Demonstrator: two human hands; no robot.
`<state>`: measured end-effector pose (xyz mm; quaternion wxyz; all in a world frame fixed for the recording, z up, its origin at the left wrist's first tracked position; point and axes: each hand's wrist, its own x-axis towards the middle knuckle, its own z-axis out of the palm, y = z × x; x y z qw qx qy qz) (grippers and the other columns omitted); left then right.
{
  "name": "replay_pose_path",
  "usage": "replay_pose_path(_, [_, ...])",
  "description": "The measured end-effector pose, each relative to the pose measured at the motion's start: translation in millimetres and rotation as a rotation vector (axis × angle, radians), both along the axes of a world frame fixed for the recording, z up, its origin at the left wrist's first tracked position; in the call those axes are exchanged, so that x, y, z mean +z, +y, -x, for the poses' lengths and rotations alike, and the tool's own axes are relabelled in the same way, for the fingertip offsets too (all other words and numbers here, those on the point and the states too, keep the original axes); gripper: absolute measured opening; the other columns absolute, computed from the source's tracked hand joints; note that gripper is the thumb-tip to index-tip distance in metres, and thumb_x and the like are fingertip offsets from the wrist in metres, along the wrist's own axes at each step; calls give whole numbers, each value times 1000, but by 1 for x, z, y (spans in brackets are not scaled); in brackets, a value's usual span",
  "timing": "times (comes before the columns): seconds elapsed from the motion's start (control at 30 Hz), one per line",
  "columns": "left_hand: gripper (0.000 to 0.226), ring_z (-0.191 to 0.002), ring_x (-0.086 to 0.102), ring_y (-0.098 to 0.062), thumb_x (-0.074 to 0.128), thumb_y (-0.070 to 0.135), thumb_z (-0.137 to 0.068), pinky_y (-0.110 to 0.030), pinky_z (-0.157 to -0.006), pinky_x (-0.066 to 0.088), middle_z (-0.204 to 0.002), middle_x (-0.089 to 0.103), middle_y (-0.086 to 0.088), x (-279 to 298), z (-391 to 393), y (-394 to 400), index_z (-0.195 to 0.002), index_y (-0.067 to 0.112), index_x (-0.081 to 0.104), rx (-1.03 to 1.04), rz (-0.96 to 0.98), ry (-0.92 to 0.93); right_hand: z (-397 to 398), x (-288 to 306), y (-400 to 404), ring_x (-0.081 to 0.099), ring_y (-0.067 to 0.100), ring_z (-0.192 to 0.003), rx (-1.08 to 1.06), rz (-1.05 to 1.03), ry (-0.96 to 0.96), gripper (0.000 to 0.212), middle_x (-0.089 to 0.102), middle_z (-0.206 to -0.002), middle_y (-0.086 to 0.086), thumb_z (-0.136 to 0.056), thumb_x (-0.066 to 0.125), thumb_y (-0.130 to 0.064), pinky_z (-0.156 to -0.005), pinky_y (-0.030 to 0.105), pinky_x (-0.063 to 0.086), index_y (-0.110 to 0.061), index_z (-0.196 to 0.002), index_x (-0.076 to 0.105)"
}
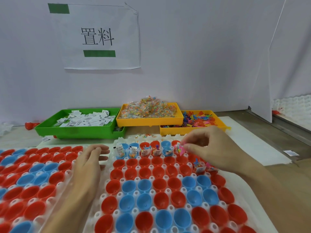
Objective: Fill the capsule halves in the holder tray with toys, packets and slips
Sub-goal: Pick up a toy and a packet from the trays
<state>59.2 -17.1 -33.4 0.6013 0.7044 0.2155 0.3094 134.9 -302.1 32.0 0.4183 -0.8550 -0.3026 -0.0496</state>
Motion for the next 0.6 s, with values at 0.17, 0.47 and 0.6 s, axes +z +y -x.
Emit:
replay_pose_path(0.17, [32,-98,64,-26,39,10,-102,-46,-85,50,-101,69,-7,-1,-2,1,-91,13,68,5,6,-2,5,0,1,64,-3,-84,77,166,-73,30,70,-82,-24,-85,76,-12,-74,10,50,-40,-76,71])
replay_pose_path(0.47, [32,-97,63,-25,39,9,-102,-43,-80,50,-100,69,-7,-3,-2,2,-91,14,69,7,4,-16,6,-1,2,61,-8,-88,115,257,-75,38,67,-81,-33,-87,74,-14,-75,3,46,-46,-67,68])
replay_pose_path(0.6, [31,-97,63,-24,39,9,-102,-45,-82,50,-100,69,-6,-3,-1,3,-91,14,69,9,4,-12,7,-4,4,59,-10,-92,109,282,-65,28,69,-80,-25,-88,74,-16,-74,2,46,-41,-76,74])
